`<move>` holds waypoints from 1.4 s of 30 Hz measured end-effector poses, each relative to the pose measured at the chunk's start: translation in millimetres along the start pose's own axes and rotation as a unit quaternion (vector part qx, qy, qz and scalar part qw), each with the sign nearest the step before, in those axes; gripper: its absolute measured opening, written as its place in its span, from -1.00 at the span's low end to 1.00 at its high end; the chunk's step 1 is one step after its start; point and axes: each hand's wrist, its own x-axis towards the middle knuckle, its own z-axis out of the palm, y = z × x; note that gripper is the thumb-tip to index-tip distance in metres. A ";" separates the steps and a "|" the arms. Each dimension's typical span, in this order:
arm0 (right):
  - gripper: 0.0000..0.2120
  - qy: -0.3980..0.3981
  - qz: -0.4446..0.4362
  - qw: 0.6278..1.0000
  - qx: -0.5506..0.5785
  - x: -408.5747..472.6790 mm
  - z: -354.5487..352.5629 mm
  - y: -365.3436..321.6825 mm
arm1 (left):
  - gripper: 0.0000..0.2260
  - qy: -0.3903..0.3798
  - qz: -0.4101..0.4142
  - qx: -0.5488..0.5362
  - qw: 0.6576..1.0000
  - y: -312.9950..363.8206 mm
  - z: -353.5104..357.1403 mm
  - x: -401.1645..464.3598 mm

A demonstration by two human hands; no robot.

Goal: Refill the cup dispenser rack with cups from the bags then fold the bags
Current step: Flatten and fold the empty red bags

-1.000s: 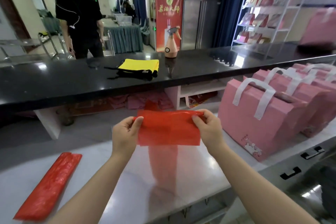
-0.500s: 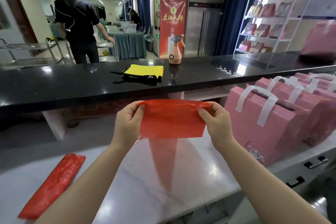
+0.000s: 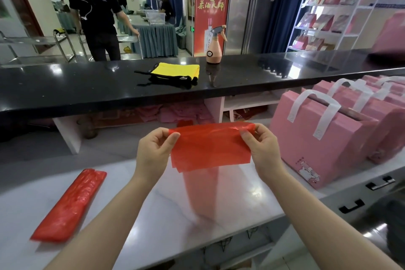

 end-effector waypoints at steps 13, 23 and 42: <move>-0.72 -0.173 0.111 0.975 -0.084 -19.2 -28.6 54.6 | -0.57 0.015 -0.032 0.015 0.999 -24.6 15.1 -29.3; -0.79 -0.152 0.162 0.959 -0.177 -39.3 -45.5 108.6 | -0.74 -0.174 -0.154 0.108 0.967 -84.4 15.3 -75.6; -0.71 -0.200 0.165 0.925 -0.279 -54.9 -75.4 145.7 | -0.71 -0.245 -0.182 0.262 0.916 -124.4 14.7 -117.0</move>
